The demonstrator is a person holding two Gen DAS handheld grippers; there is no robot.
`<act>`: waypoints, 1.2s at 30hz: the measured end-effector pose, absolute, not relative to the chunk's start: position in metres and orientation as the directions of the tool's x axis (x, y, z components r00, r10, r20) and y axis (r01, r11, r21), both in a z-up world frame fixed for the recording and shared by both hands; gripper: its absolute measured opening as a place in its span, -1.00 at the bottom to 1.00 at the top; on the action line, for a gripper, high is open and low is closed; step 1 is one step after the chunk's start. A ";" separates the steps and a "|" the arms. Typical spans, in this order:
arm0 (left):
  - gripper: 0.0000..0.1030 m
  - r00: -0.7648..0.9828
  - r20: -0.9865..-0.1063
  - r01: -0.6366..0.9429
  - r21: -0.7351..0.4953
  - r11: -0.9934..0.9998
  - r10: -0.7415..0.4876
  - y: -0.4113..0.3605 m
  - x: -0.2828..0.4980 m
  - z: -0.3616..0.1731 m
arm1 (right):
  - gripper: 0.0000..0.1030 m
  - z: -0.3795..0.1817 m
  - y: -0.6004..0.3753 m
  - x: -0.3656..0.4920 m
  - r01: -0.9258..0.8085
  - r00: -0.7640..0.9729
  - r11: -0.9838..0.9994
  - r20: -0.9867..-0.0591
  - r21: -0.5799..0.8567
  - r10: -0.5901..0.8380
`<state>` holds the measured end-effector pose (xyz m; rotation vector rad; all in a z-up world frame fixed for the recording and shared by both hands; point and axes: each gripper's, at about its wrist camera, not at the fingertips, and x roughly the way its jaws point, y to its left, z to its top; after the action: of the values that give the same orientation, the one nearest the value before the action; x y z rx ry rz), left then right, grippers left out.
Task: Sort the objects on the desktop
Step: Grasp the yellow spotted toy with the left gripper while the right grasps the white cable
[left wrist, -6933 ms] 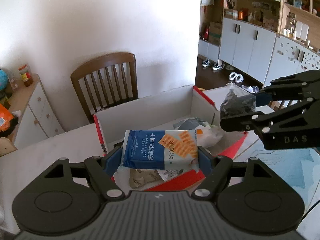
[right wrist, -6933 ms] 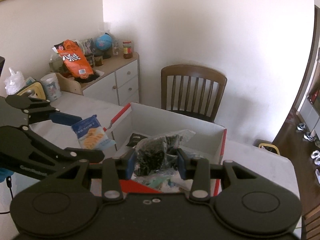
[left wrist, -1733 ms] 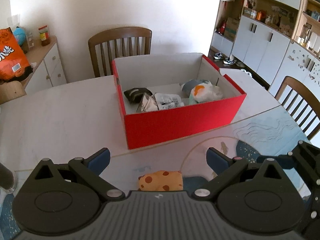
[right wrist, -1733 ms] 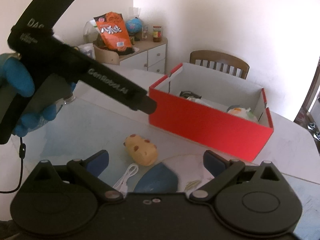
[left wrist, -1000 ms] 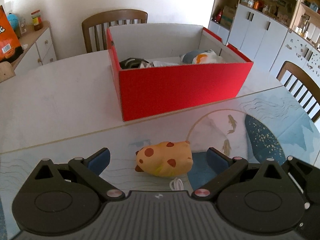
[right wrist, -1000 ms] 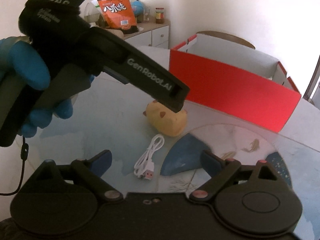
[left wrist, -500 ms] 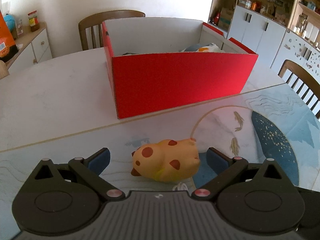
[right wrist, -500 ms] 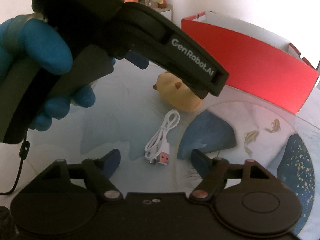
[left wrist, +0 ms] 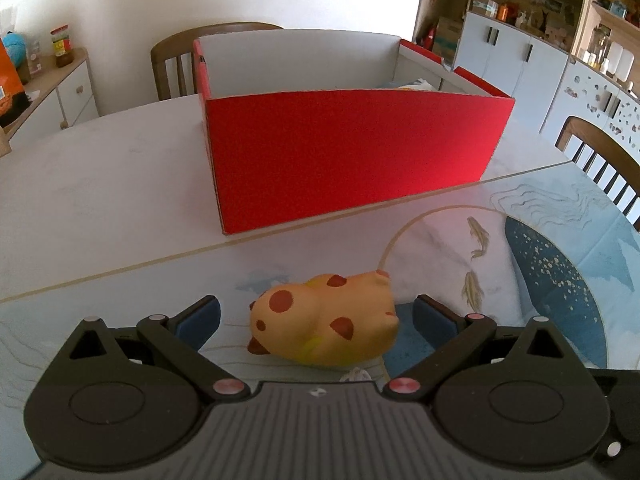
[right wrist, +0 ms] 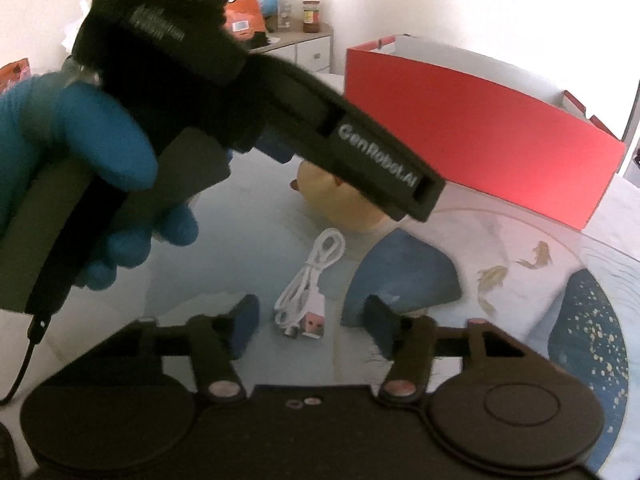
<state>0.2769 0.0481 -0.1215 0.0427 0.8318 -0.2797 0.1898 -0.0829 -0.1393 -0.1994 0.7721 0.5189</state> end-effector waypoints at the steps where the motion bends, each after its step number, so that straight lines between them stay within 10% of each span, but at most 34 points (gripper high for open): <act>1: 0.99 0.641 -0.733 0.262 -0.067 0.963 -0.226 0.047 0.277 -0.122 | -0.11 -0.139 -0.084 0.190 -0.515 0.602 0.857 -0.707 0.011 0.371; 6: 0.99 0.638 -0.738 0.260 -0.061 0.964 -0.219 0.044 0.277 -0.125 | -0.52 -0.138 -0.084 0.186 -0.527 0.613 0.850 -0.696 -0.010 0.373; 36: 0.41 0.691 -0.702 0.190 -0.053 0.980 -0.172 0.039 0.274 -0.116 | -0.68 -0.142 -0.087 0.198 -0.509 0.641 0.860 -0.687 -0.045 0.343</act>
<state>0.2739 0.0394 -0.1158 0.0239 0.7820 -0.2020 0.1983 -0.0866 -0.1416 -0.2443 0.7271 0.4913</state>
